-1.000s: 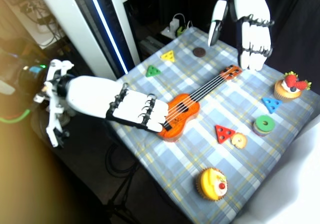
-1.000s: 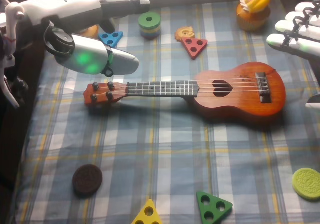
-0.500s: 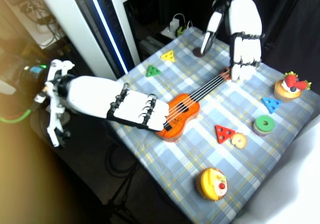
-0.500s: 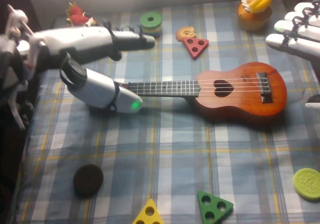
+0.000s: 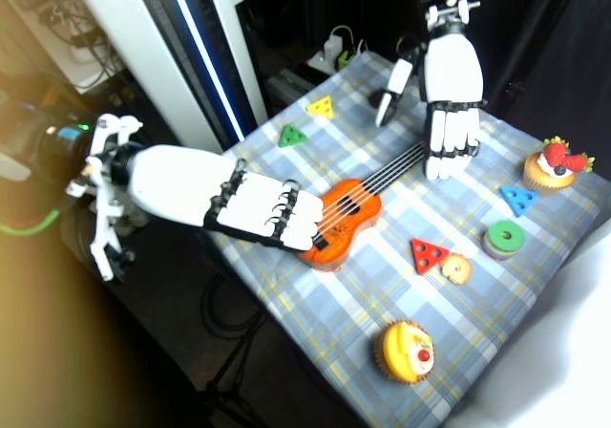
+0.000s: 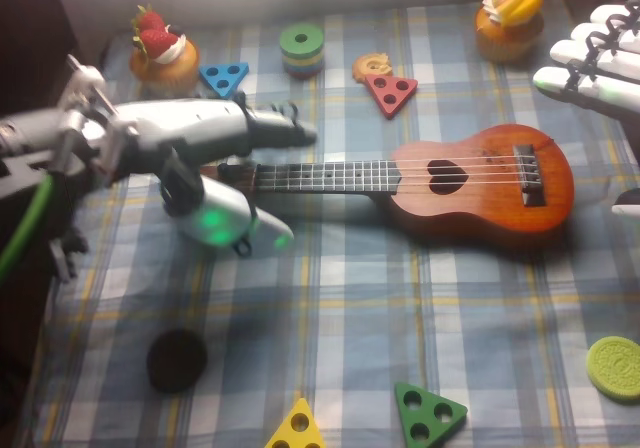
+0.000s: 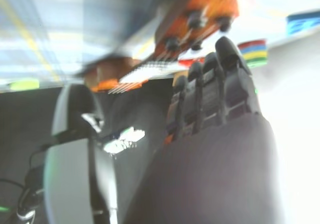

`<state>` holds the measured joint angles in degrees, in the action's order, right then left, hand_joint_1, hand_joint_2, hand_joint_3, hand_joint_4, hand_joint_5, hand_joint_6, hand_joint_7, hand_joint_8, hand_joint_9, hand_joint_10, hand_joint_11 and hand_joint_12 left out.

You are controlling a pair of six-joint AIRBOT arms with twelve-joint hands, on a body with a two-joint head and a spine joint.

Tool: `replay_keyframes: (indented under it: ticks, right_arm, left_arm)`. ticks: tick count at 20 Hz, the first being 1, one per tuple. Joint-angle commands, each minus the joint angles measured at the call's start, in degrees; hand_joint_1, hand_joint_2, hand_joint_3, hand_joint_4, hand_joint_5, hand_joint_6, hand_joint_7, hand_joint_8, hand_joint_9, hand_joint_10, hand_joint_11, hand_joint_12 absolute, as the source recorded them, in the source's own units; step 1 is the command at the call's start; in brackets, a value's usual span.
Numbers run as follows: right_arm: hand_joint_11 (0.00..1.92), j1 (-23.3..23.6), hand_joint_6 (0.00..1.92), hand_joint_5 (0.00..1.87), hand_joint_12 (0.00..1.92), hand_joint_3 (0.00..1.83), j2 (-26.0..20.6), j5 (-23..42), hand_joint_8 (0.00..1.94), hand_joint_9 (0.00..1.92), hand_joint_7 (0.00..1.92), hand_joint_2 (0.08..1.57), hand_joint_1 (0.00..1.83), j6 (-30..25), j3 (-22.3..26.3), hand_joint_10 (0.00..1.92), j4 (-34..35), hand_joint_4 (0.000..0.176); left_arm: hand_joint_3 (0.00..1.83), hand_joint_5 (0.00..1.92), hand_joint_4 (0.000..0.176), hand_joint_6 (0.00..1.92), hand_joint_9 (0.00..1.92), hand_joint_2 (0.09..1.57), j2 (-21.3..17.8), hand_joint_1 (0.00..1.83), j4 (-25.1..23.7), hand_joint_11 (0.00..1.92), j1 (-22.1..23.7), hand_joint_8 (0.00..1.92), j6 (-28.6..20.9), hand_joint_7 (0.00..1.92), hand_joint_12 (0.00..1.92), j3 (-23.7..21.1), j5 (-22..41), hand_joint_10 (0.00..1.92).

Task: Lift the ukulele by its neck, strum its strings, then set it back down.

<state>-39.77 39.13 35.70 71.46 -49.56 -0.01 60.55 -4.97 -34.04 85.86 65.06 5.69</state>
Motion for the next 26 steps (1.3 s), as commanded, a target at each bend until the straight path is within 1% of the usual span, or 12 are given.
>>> replay_keyframes:
  ticks: [1, 4, 8, 9, 10, 11, 13, 16, 18, 21, 22, 26]
  right_arm:
    - [0.0, 0.8, 0.0, 0.0, 0.0, 0.01, -0.3, 6.5, 0.0, 0.0, 0.0, 1.26, 0.44, 0.2, -0.2, 0.0, 0.6, 0.0]
    - [0.0, 0.8, 0.0, 0.0, 0.0, 0.0, -0.3, 6.5, 0.0, 0.0, 0.0, 1.26, 0.48, 0.2, -0.1, 0.0, 0.6, 0.0]
    - [0.0, 0.8, 0.0, 0.0, 0.0, 0.01, -0.3, 6.5, 0.0, 0.0, 0.0, 1.27, 0.45, 0.2, -0.1, 0.0, 0.6, 0.0]
    - [0.0, 0.8, 0.0, 0.0, 0.0, 0.01, -0.3, 6.5, 0.0, 0.0, 0.0, 1.27, 0.44, 0.2, -0.1, 0.0, 0.6, 0.0]
    - [0.0, 0.8, 0.0, 0.0, 0.0, 0.01, -0.3, 6.5, 0.0, 0.0, 0.0, 1.28, 0.42, 0.2, -0.1, 0.0, 0.6, 0.0]
    - [0.0, 0.8, 0.0, 0.0, 0.0, 0.0, -0.3, 6.5, 0.0, 0.0, 0.0, 1.27, 0.46, 0.2, -0.1, 0.0, 0.6, 0.0]
    - [0.0, 0.8, 0.0, 0.0, 0.0, 0.0, -0.3, 6.5, 0.0, 0.0, 0.0, 1.26, 0.46, 0.2, -0.1, 0.0, 0.6, 0.0]
    - [0.0, 0.8, 0.0, 0.0, 0.0, 0.0, -0.7, 7.3, 0.0, 0.0, 0.0, 1.25, 0.44, 0.1, 0.0, 0.0, 0.6, 0.0]
    - [0.0, 0.8, 0.0, 0.0, 0.21, 0.02, -1.4, 8.6, 0.0, 0.0, 0.0, 1.24, 0.47, 0.1, 0.5, 0.0, 0.7, 0.0]
    - [0.0, 0.8, 0.0, 0.0, 0.0, 0.01, -3.0, 11.6, 0.0, 0.0, 0.0, 1.29, 0.79, 0.1, 1.9, 0.0, 0.7, 0.0]
    - [0.0, 0.7, 0.0, 0.0, 0.0, 0.0, -3.7, 12.7, 0.0, 0.0, 0.0, 1.28, 0.82, 0.1, 2.4, 0.0, 0.7, 0.0]
    - [0.0, 0.4, 0.0, 0.0, 0.0, 0.0, -5.0, 15.3, 0.0, 0.0, 0.0, 1.2, 0.32, 0.1, 3.6, 0.0, -0.4, 0.0]
  left_arm:
    - [0.0, 0.31, 0.012, 0.03, 0.25, 1.16, 0.5, 0.8, 2.0, 0.0, 0.2, 0.03, 1.4, 0.34, 1.22, 0.4, 5.7, 0.17]
    - [0.0, 0.47, 0.0, 0.05, 0.14, 1.18, 1.8, 0.88, 6.0, 0.0, -0.6, 0.04, 4.0, 0.49, 1.4, 1.5, 6.4, 0.79]
    - [0.0, 0.56, 0.0, 0.2, 0.19, 1.16, 2.9, 0.99, 7.7, 0.0, -1.1, 0.26, 4.6, 0.56, 1.56, 2.7, 6.6, 1.01]
    - [0.0, 0.48, 0.0, 0.5, 0.18, 1.17, 3.3, 1.0, 10.0, 0.0, -1.3, 0.63, 6.4, 0.44, 1.64, 3.0, 6.7, 1.11]
    - [0.0, 0.65, 0.0, 1.24, 0.22, 1.25, 3.8, 1.02, 13.8, 0.0, -1.6, 1.01, 10.8, 0.4, 1.77, 3.0, 7.1, 1.26]
    - [0.0, 0.68, 0.0, 1.35, 0.28, 1.28, 4.2, 1.1, 16.0, 0.0, -1.9, 1.49, 13.1, 0.58, 1.89, 3.1, 7.5, 1.45]
    - [0.0, 0.73, 0.0, 1.4, 0.38, 1.25, 5.0, 1.11, 17.0, 0.17, -2.4, 1.82, 13.4, 0.5, 1.92, 3.8, 7.8, 1.9]
    - [0.0, 0.73, 0.0, 1.42, 0.57, 1.23, 5.3, 1.11, 17.9, 0.38, -2.8, 1.92, 13.4, 0.54, 1.92, 4.2, 8.3, 1.92]
    - [0.0, 0.56, 0.0, 1.77, 0.57, 1.18, 4.4, 1.25, 18.4, 0.36, -3.0, 1.92, 13.4, 0.54, 1.92, 3.4, 9.9, 1.92]
    - [0.0, 0.49, 0.0, 1.92, 0.67, 1.16, 1.9, 1.37, 18.4, 0.55, -3.0, 1.92, 13.4, 0.62, 1.92, 1.0, 13.5, 1.92]
    - [0.08, 0.52, 0.0, 1.92, 0.69, 1.22, 1.1, 1.32, 18.4, 0.58, -2.7, 1.69, 13.4, 0.64, 1.92, 0.3, 14.6, 1.92]
    - [0.03, 0.62, 0.0, 1.92, 0.79, 1.14, -0.2, 1.43, 18.0, 0.66, -1.8, 1.92, 13.4, 0.74, 1.92, -0.7, 16.1, 1.92]
